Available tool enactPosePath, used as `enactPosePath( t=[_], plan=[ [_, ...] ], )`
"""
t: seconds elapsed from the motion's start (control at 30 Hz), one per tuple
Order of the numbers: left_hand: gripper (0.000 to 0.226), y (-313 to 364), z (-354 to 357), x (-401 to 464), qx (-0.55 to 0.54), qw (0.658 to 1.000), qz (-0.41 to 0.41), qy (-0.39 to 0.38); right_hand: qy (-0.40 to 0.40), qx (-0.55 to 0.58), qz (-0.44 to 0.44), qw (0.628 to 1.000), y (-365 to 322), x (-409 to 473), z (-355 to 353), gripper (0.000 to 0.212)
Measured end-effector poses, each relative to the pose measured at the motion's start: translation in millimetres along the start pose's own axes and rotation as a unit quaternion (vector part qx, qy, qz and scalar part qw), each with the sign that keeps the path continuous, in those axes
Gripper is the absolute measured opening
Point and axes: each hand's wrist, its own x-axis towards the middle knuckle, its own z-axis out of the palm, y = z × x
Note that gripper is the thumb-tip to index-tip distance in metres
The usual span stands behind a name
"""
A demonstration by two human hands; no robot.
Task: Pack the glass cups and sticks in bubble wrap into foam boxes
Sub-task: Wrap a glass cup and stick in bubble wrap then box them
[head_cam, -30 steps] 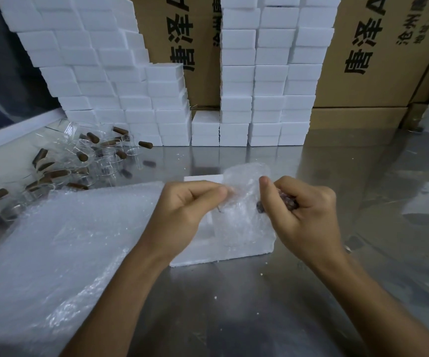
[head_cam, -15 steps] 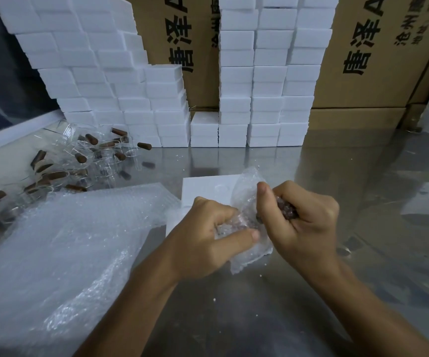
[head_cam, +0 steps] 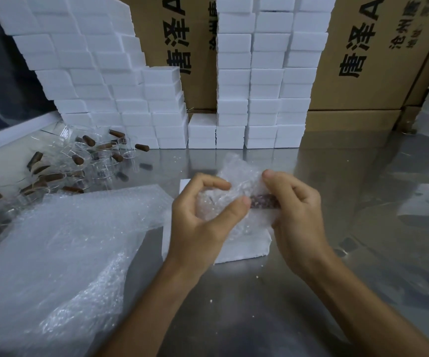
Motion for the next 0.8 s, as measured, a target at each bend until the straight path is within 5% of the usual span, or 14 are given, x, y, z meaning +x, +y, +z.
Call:
enactPosePath(
  t=[0.07, 0.17, 0.33, 0.5, 0.63, 0.8],
  plan=[
    [0.029, -1, -7, 2, 0.034, 0.998, 0.025, -0.051, -0.006, 0.067, 0.073, 0.995, -2, 2, -3, 0.005],
    [0.035, -2, -11, 3, 0.077, 0.99, 0.038, -0.116, -0.047, 0.056, 0.097, 0.993, -6, -1, -2, 0.015],
    [0.048, -1, -16, 5, 0.139, 0.98, 0.002, -0.141, -0.153, -0.091, -0.032, 0.984, -6, -6, -4, 0.029],
    [0.066, 0, -17, 5, 0.266, 0.955, 0.025, -0.129, -0.284, -0.235, -0.126, 0.921, -5, -12, 1, 0.026],
    [0.059, 5, -22, 9, 0.255, 0.956, 0.048, -0.136, -0.298, -0.28, -0.168, 0.897, -2, -15, 7, 0.04],
    [0.059, 10, -18, 8, 0.248, 0.951, 0.085, -0.163, -0.279, -0.288, -0.181, 0.898, -3, -18, 9, 0.032]
  ],
)
